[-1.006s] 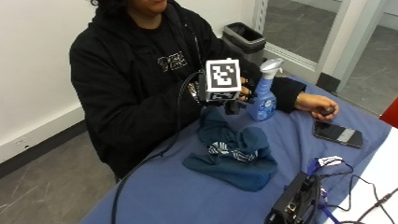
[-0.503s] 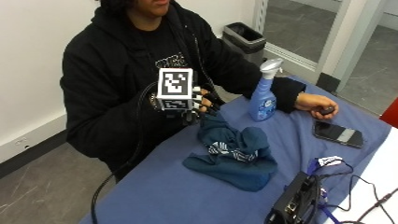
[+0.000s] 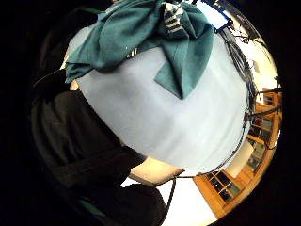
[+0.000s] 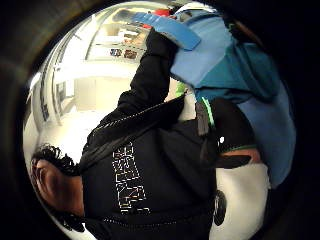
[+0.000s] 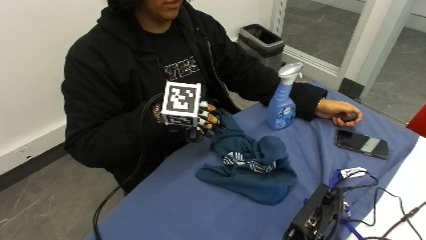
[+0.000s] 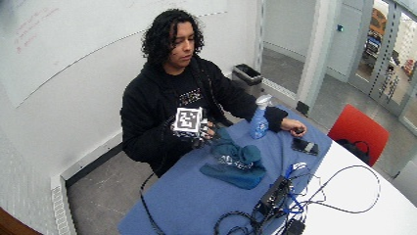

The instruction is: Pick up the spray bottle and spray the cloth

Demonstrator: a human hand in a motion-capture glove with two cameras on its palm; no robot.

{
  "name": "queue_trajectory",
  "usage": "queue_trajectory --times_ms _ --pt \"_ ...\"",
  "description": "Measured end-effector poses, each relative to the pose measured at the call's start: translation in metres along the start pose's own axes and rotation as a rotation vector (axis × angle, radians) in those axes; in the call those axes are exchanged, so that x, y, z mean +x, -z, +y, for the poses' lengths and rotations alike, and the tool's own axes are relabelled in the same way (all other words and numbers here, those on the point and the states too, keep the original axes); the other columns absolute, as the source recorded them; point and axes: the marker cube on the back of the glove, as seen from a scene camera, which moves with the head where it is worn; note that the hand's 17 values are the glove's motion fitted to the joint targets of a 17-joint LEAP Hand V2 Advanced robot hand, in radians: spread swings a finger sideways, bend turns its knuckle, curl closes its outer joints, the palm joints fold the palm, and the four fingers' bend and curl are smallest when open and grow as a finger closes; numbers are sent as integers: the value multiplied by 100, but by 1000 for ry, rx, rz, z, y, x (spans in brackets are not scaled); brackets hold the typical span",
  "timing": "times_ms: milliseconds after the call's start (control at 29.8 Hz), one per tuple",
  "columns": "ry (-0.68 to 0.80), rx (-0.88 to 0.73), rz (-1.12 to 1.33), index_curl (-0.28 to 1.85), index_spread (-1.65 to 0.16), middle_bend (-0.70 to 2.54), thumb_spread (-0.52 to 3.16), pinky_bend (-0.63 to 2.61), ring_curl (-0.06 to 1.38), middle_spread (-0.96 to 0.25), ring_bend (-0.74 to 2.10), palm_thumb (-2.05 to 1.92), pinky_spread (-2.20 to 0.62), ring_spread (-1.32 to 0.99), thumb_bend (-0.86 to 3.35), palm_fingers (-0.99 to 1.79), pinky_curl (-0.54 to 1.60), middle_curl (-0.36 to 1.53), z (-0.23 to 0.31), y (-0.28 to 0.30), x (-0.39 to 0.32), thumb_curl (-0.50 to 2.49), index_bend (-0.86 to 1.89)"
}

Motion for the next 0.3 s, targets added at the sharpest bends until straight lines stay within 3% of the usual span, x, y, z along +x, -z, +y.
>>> queue_trajectory --times_ms 201,302 --pt "-32 47 -21 36 -28 19 129 25 32 13 21 74 22 12 -1 44 35 37 -37 -6 -7 42 17" --pt "-14 -3 -13 36 -28 19 130 25 32 13 20 74 22 12 -1 44 35 37 -14 -8 -4 42 17"
